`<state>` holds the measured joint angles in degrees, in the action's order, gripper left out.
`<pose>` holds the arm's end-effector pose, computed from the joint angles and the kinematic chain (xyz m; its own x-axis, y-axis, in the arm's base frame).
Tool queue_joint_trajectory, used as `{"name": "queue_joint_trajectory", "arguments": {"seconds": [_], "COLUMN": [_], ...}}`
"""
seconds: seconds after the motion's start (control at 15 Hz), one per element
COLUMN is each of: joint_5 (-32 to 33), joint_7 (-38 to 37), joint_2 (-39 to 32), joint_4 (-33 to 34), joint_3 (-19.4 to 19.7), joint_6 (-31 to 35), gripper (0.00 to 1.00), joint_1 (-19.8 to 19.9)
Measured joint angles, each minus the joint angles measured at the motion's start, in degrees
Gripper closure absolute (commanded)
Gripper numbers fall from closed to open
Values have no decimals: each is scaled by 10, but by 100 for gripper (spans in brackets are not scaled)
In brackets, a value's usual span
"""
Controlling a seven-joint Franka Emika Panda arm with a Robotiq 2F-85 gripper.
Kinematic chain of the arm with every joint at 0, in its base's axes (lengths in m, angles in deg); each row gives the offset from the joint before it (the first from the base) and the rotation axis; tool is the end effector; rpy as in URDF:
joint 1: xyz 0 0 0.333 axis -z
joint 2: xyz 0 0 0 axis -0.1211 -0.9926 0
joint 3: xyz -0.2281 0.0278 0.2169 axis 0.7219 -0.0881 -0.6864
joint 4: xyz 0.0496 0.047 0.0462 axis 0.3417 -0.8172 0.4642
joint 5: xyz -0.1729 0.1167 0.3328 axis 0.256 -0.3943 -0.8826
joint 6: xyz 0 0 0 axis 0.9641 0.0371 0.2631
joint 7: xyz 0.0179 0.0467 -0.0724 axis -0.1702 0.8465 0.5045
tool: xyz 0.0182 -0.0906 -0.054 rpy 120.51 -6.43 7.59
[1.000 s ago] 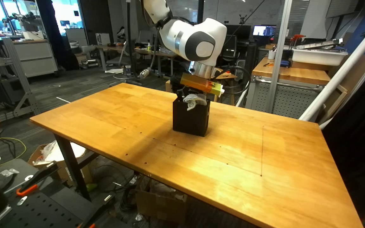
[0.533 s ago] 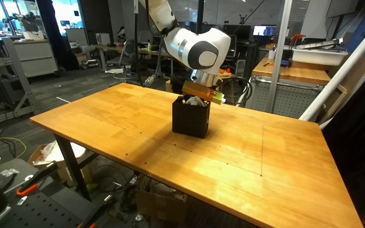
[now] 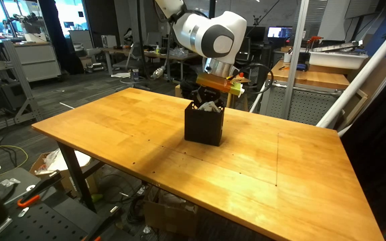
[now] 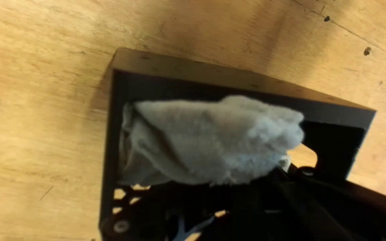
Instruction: Pick up the cloth from the table and put it in the box
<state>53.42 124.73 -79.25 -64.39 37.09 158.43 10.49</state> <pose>0.6357 -0.1630 0.2464 0.9234 0.3831 0.0232 0.3781 -0.8979 -0.2252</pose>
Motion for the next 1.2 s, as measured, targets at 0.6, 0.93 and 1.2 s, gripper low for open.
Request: {"name": "queue_joint_trajectory", "arguments": {"seconds": [0.6, 0.93, 1.2], "joint_5": [40, 53, 58], "joint_7": [-19, -46, -63], "joint_2": [93, 153, 186], "joint_4": [-44, -104, -142], "joint_3": [46, 62, 63], "joint_6": [-7, -7, -7], "gripper": [100, 100, 100], "joint_1": [-2, -2, -7]}}
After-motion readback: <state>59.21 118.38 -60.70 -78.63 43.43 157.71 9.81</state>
